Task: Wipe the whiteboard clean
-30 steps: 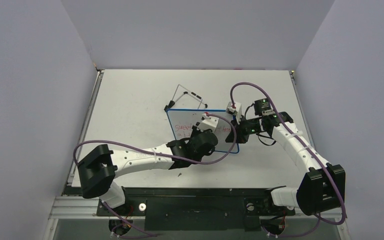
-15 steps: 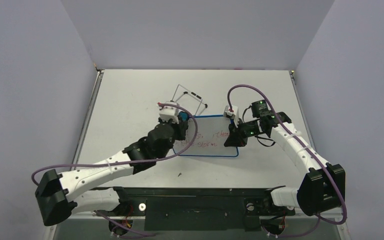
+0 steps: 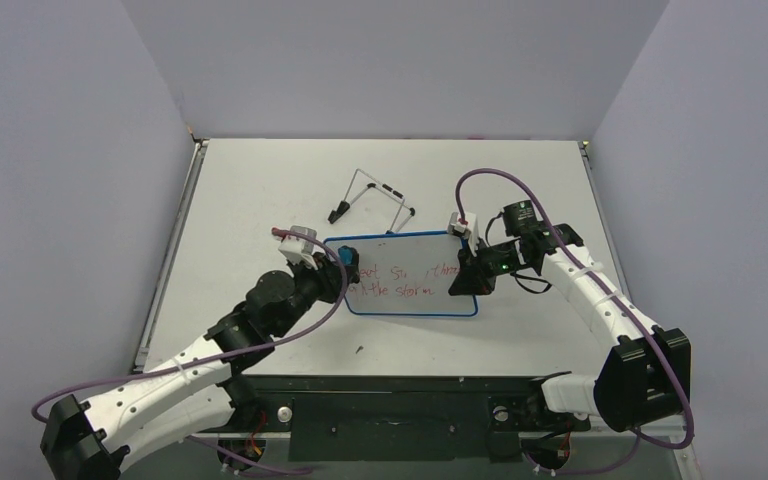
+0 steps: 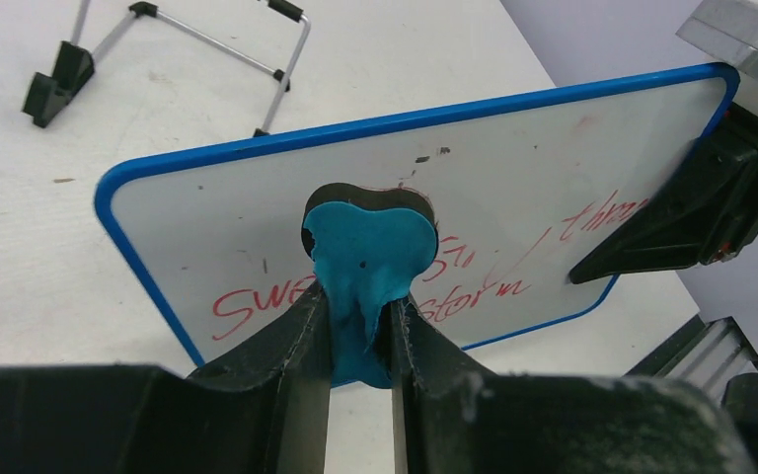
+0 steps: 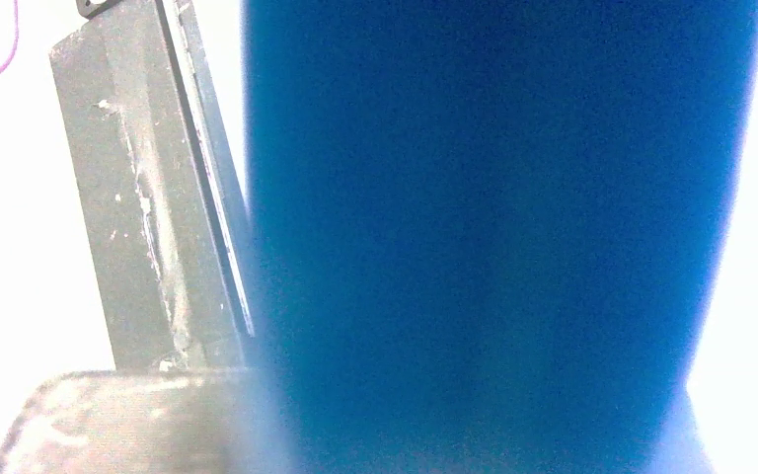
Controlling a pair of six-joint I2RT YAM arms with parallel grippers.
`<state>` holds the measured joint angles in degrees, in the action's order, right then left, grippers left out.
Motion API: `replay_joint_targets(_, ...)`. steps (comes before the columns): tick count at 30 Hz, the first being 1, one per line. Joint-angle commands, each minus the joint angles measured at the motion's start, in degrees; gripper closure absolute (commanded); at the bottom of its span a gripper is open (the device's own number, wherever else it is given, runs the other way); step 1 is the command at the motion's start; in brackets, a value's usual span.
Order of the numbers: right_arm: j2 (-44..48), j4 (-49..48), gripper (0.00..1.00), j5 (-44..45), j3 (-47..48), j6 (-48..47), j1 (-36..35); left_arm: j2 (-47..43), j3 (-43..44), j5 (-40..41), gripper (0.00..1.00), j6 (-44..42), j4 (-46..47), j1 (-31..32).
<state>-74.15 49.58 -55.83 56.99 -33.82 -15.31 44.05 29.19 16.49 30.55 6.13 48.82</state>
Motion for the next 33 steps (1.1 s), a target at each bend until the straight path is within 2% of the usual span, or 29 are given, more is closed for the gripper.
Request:
replay_joint_targets(1, 0.8, 0.0, 1.00, 1.5, 0.5, -0.3, 0.7, 3.8, 1.2, -5.6, 1.00, 2.8, 9.2, -0.4)
replay_joint_targets(7, 1.1, -0.3, 1.00, 1.3, 0.3, 0.0, 1.2, 14.2, 4.3, 0.3, 1.00, 4.6, 18.7, 2.0)
replay_joint_targets(15, 1.2, -0.5, 1.00, 1.1, 0.2, 0.4, 1.4, 33.4, 19.5, 10.6, 1.00, -0.3, 23.6, 11.4)
replay_joint_targets(21, 1.6, -0.4, 1.00, 0.6, 0.3, 0.4, 1.8, 41.3, 27.3, 8.8, 1.00, 0.2, 22.9, 13.7)
replay_joint_targets(24, 1.7, -0.3, 1.00, 0.6, 0.2, 0.3, 1.9, 42.1, 27.3, 8.6, 1.00, 0.2, 22.6, 14.3)
replay_joint_targets(28, 1.9, -0.1, 1.00, 0.9, 0.3, 0.1, 2.2, 38.6, 22.0, 10.8, 1.00, 1.2, 21.7, 12.8)
replay_joint_targets(33, 2.4, -0.3, 1.00, 2.5, 0.3, 0.0, 2.2, 27.0, 12.1, 10.5, 1.00, 0.8, 16.9, 7.2)
